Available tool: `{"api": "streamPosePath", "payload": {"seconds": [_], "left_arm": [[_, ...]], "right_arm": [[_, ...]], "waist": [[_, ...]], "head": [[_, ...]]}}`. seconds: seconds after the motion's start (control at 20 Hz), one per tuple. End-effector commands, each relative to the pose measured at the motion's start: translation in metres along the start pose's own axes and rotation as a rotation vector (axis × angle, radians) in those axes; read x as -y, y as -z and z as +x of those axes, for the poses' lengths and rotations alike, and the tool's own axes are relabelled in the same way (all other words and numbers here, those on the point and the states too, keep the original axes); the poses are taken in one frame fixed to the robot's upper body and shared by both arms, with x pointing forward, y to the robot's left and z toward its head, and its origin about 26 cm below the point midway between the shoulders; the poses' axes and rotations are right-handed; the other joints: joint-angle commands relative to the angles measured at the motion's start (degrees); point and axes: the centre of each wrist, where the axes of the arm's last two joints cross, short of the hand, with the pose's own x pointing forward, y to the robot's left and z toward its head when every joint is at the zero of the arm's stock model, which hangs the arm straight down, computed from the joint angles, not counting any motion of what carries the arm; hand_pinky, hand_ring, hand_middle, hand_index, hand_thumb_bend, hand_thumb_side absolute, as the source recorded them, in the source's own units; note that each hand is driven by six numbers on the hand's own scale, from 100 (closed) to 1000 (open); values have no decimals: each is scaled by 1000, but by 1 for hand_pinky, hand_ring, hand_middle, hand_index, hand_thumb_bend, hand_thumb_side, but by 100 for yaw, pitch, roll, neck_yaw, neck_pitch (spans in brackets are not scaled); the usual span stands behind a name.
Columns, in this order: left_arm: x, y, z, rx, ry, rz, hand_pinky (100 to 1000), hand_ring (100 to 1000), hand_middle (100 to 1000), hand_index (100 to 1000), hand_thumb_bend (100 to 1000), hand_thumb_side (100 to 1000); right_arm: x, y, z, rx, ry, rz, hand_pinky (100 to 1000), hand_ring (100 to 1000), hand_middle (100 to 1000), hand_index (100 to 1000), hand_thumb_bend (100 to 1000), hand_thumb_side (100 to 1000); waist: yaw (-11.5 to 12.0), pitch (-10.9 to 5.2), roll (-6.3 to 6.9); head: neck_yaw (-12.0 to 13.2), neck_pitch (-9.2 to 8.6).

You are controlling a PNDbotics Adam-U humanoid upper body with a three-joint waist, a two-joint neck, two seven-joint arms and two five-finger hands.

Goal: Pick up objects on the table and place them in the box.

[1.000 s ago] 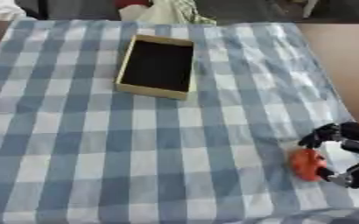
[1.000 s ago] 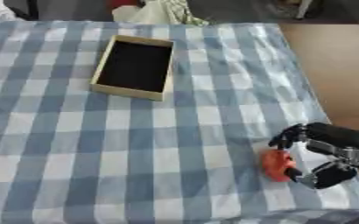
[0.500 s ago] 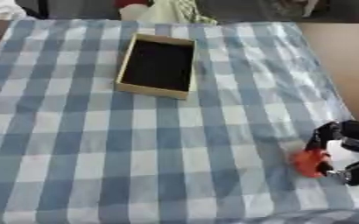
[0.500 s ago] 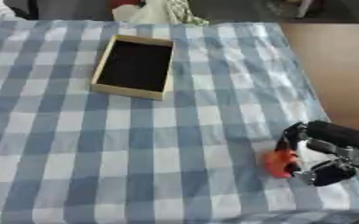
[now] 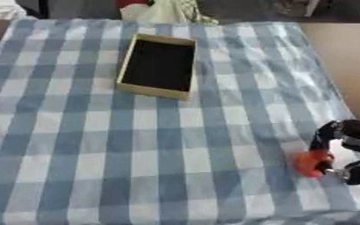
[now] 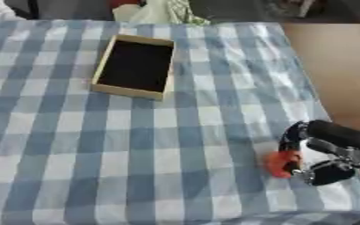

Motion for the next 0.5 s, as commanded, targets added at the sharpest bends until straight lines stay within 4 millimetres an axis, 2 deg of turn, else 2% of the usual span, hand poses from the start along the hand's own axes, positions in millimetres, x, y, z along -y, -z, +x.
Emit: {"api": "streamPosePath", "payload": {"seconds": [0.05, 0.5], "left_arm": [[-3, 7, 5, 34, 9, -5, 748, 756, 715, 824, 559, 669], [-4, 7, 5, 36, 11, -6, 746, 755, 713, 824, 557, 667]], "right_arm": [[13, -6, -2, -10, -11, -34, 673, 548, 374, 592, 100, 100], [48, -13, 1, -17, -45, -101, 673, 546, 374, 591, 100, 100]], "waist": [[-3, -66, 4], [-20, -110, -27]], "head": [[8, 38], [18, 38]]}}
